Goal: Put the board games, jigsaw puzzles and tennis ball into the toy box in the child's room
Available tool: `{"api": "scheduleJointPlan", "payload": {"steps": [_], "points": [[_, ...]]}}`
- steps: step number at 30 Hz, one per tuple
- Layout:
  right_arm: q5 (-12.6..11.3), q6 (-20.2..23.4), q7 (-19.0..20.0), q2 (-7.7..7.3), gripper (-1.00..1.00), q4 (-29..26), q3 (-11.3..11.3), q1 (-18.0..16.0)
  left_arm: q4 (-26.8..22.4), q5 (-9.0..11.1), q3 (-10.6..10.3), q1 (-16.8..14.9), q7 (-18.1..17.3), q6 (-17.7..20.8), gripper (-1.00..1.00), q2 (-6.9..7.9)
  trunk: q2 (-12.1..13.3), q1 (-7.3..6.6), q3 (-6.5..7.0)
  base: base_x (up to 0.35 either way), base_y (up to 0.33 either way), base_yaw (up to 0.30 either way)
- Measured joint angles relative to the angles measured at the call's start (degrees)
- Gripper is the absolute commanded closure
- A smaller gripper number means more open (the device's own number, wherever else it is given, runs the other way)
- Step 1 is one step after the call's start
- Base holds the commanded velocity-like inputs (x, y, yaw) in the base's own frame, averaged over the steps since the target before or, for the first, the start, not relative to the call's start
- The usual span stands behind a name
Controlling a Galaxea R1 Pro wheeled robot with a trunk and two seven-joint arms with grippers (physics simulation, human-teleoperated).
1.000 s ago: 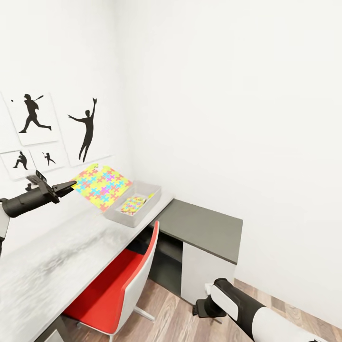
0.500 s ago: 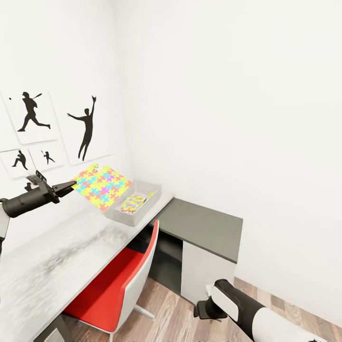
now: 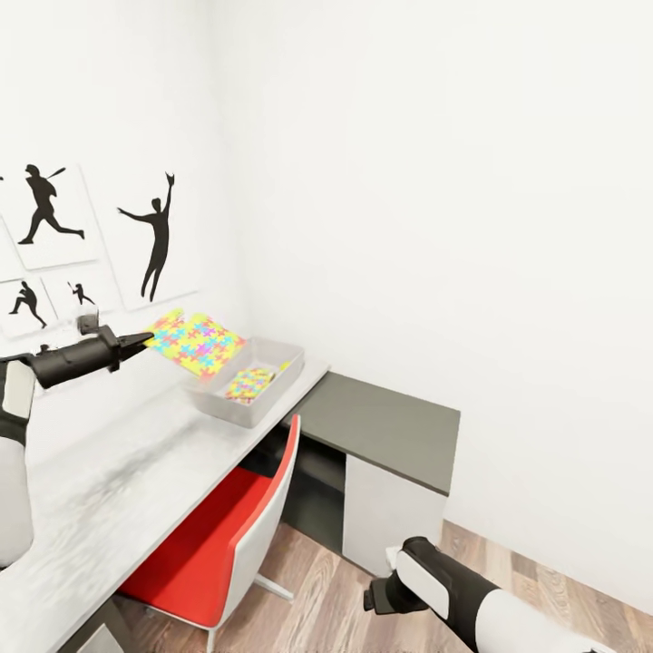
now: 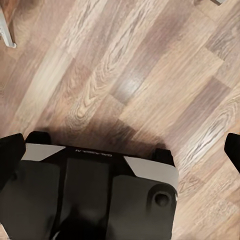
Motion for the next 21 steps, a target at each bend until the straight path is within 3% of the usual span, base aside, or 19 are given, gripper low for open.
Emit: {"api": "scheduleJointPlan", "payload": {"steps": [5, 8, 12, 16, 18, 20, 21], "points": [[0.1, 0.0, -0.2, 0.82, -1.00, 0.0, 2.5, 0.0, 1.0, 1.0, 4.1, -6.6, 19.8, -1.2, 1.00, -4.93, 0.0, 0.00, -0.47, 0.000, 0.000, -0.069], [0.1, 0.0, -0.3, 1.03, -1.00, 0.0, 2.8, 0.0, 1.2, 1.1, 4.5, -8.3, 27.8, -5.5, 1.00, -6.80, 0.0, 0.00, -0.76, 0.000, 0.000, -0.036], [0.1, 0.0, -0.3, 1.15, -1.00, 0.0, 2.9, 0.0, 1.3, 3.8, 4.6, -9.0, 37.4, -10.8, 1.00, -9.59, 0.0, 0.00, -1.14, 0.000, 0.000, -0.008], [0.1, -0.2, -0.4, 1.20, -1.00, 0.0, 3.0, 0.0, 1.3, 5.4, 4.3, -9.2, 52.8, -21.2, 1.00, -13.67, 0.0, 0.00, -1.52, 0.000, 0.000, -0.001], [0.2, -0.2, -0.4, 1.24, -1.00, 0.3, 3.0, 0.0, 1.4, 5.0, 3.9, -9.2, 57.8, -25.7, 1.00, -15.71, 0.0, 0.00, -1.71, 0.000, 0.000, 0.000], [0.2, -1.2, -0.5, 1.35, -1.00, 0.7, 3.1, 0.0, 1.5, 4.9, 1.8, -9.2, 61.2, -28.6, 1.00, -17.98, 0.0, 0.00, -1.90, 0.000, 0.000, 0.000], [0.2, -1.7, -0.5, 1.59, -1.00, 0.9, 3.1, 0.1, 1.5, 5.0, -0.3, -9.2, 62.0, -29.5, 1.00, -18.65, 0.0, 0.00, -1.99, 0.000, 0.000, 0.000]]}}
